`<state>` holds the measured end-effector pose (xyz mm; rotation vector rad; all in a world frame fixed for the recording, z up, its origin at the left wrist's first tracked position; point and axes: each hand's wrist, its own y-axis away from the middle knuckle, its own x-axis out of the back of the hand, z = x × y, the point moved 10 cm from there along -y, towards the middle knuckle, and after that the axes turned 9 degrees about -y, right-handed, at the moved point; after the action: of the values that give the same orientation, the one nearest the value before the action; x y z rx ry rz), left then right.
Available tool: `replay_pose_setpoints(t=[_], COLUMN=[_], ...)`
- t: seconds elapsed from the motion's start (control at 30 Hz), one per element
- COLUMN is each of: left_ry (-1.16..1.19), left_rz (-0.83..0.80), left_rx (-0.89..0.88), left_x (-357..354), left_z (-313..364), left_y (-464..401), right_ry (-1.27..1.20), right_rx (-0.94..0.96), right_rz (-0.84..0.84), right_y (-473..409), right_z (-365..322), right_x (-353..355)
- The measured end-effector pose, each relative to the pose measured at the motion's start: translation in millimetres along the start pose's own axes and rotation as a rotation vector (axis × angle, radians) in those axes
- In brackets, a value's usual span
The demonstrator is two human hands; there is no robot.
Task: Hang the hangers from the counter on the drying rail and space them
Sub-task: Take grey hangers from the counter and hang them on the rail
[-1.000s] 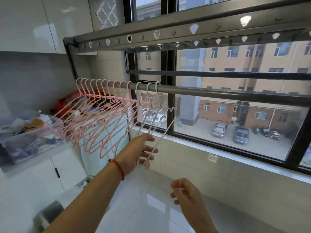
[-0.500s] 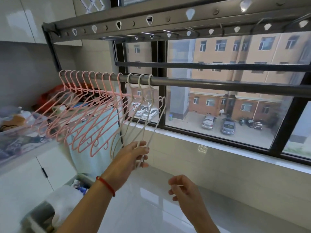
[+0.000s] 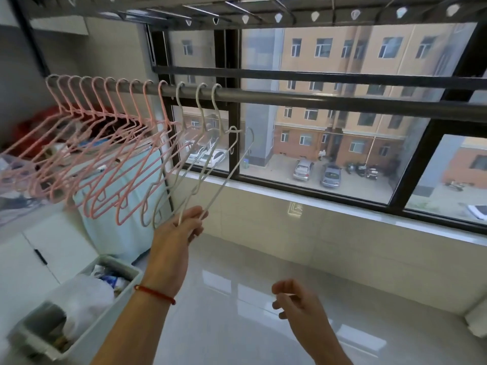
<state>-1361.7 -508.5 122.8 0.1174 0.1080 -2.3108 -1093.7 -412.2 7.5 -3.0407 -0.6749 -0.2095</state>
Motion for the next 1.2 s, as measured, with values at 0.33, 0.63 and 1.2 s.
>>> replay_pose_setpoints(t=[0.33, 0.63, 1.2], left_ry=[-0.226, -0.172, -0.454], left_rz=[0.100, 0.121, -0.361], left_rx=[-0.085, -0.085, 0.111], left_x=[11.3, 15.9, -280.5], left_z=[8.6, 1.4, -98.5], left_y=[2.8, 13.0, 254.1], right_ry=[0.013, 0.003, -0.189], right_rx=[-0.001, 0.018, 0.095], right_rz=[0.002, -0.015, 0.238], right_y=[13.7, 17.6, 126.9], right_z=[-3.6, -24.0, -7.3], right_x=[7.2, 12.5, 278.9])
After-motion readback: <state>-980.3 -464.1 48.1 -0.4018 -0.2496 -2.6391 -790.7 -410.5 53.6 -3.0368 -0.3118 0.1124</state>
